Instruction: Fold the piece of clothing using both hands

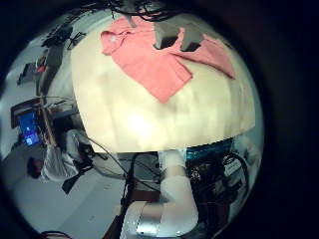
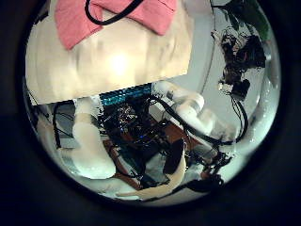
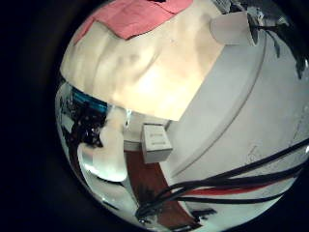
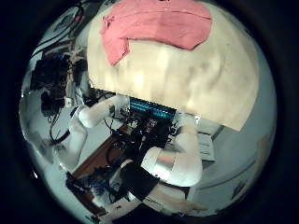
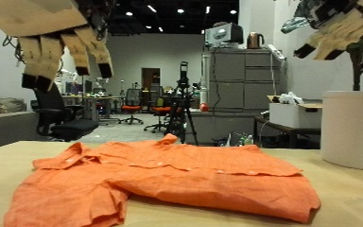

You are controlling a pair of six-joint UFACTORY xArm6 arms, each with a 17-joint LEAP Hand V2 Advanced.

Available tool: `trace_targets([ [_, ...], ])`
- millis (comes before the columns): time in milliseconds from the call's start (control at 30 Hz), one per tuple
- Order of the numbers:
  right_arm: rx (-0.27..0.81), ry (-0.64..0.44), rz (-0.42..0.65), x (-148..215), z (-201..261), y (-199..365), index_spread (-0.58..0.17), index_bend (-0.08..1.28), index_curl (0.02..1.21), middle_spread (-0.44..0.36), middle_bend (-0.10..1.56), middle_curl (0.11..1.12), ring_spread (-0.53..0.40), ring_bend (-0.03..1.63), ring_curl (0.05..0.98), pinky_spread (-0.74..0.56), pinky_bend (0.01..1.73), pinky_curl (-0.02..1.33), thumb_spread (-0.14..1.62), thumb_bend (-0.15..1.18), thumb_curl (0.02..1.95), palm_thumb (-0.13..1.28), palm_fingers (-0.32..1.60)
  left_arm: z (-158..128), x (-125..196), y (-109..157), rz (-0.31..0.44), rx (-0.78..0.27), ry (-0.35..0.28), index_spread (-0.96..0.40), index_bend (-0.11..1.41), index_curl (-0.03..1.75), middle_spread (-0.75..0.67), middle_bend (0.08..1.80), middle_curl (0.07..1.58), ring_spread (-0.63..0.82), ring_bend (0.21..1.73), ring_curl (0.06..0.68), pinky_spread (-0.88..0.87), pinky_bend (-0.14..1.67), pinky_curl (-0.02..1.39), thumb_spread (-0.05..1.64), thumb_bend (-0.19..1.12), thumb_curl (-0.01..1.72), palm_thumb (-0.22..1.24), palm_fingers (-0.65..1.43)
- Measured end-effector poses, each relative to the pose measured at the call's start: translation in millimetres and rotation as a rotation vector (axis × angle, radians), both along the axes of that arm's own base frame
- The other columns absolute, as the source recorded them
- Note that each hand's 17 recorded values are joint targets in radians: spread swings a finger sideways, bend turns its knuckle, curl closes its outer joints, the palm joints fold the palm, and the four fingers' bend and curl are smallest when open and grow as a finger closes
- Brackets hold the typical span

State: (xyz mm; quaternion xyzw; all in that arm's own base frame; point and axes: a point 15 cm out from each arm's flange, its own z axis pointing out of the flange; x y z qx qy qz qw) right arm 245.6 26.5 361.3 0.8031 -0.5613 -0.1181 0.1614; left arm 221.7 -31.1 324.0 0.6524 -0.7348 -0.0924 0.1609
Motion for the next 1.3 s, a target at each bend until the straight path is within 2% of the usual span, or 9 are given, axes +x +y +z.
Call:
trace_targets([
  [400, 0.006, -0.006, 0.005, -5, 4, -6, -0.342, 0.18, 0.32, 0.083, 0.18, 0.28, 0.244, 0.22, 0.256, 0.32, 0.34, 0.31, 1.01, -0.03, 0.27, 0.21, 0.08, 9, -5, 0, 0.009, -0.012, -0.013, 0.03, 0.14, 0.24, 0.34, 0.21, 0.33, 0.54, 0.48, 0.219, 0.52, 0.31, 0.32, 0.89, -0.03, 0.32, 0.02, -0.02],
  [567, 0.024, -0.061, 0.003, -11, 16, -4, -0.344, 0.18, 0.32, 0.077, 0.18, 0.28, 0.242, 0.23, 0.257, 0.32, 0.34, 0.31, 1.01, -0.03, 0.27, 0.21, 0.09, 9, -13, 2, -0.034, 0.017, -0.002, 0.03, 0.15, 0.24, 0.34, 0.21, 0.34, 0.54, 0.47, 0.216, 0.52, 0.30, 0.32, 0.91, -0.02, 0.32, 0.04, -0.01],
  [667, 0.019, -0.056, -0.009, -12, 16, -4, -0.339, 0.18, 0.32, 0.076, 0.18, 0.28, 0.240, 0.23, 0.259, 0.32, 0.34, 0.31, 1.01, -0.03, 0.27, 0.21, 0.11, 5, -11, 8, -0.071, 0.053, -0.034, 0.03, 0.17, 0.26, 0.30, 0.22, 0.34, 0.52, 0.45, 0.211, 0.51, 0.30, 0.32, 0.96, 0.00, 0.32, 0.13, 0.02],
  [800, 0.018, -0.042, -0.043, -11, 13, -10, -0.330, 0.18, 0.32, 0.085, 0.18, 0.28, 0.240, 0.24, 0.261, 0.33, 0.32, 0.31, 1.02, -0.03, 0.27, 0.21, 0.14, -12, 12, 25, -0.115, 0.107, -0.121, 0.01, 0.16, 0.27, 0.23, 0.20, 0.33, 0.47, 0.46, 0.215, 0.47, 0.32, 0.32, 1.01, -0.01, 0.32, 0.21, 0.08],
  [900, 0.031, -0.036, -0.085, -12, 13, -15, -0.322, 0.18, 0.32, 0.089, 0.18, 0.29, 0.236, 0.25, 0.264, 0.33, 0.32, 0.31, 1.02, -0.03, 0.27, 0.21, 0.17, -33, 7, 34, -0.178, 0.119, -0.097, 0.00, 0.16, 0.27, 0.19, 0.19, 0.34, 0.44, 0.46, 0.217, 0.45, 0.33, 0.33, 1.02, -0.02, 0.32, 0.24, 0.09],
  [1033, 0.108, -0.020, -0.172, -17, 14, -14, -0.318, 0.18, 0.32, 0.081, 0.19, 0.29, 0.227, 0.26, 0.267, 0.33, 0.31, 0.30, 1.02, -0.03, 0.27, 0.21, 0.20, -57, 9, 41, -0.231, 0.137, -0.112, 0.02, 0.16, 0.28, 0.14, 0.19, 0.33, 0.38, 0.48, 0.221, 0.37, 0.35, 0.33, 1.04, 0.01, 0.33, 0.34, 0.12],
  [1200, 0.117, -0.021, -0.178, -19, 17, -15, -0.313, 0.18, 0.32, 0.071, 0.19, 0.29, 0.217, 0.27, 0.267, 0.33, 0.31, 0.30, 1.02, -0.02, 0.27, 0.22, 0.22, -79, 25, 47, -0.275, 0.173, -0.170, 0.02, 0.16, 0.28, 0.10, 0.19, 0.34, 0.33, 0.49, 0.225, 0.28, 0.36, 0.34, 1.05, -0.01, 0.34, 0.43, 0.14],
  [1300, 0.120, -0.042, -0.175, -14, 16, -15, -0.313, 0.18, 0.32, 0.067, 0.19, 0.30, 0.208, 0.28, 0.265, 0.33, 0.29, 0.30, 1.02, -0.03, 0.27, 0.22, 0.23, -88, 27, 41, -0.293, 0.172, -0.179, 0.03, 0.15, 0.28, 0.08, 0.20, 0.34, 0.30, 0.50, 0.229, 0.26, 0.37, 0.34, 1.04, -0.02, 0.33, 0.44, 0.13],
])
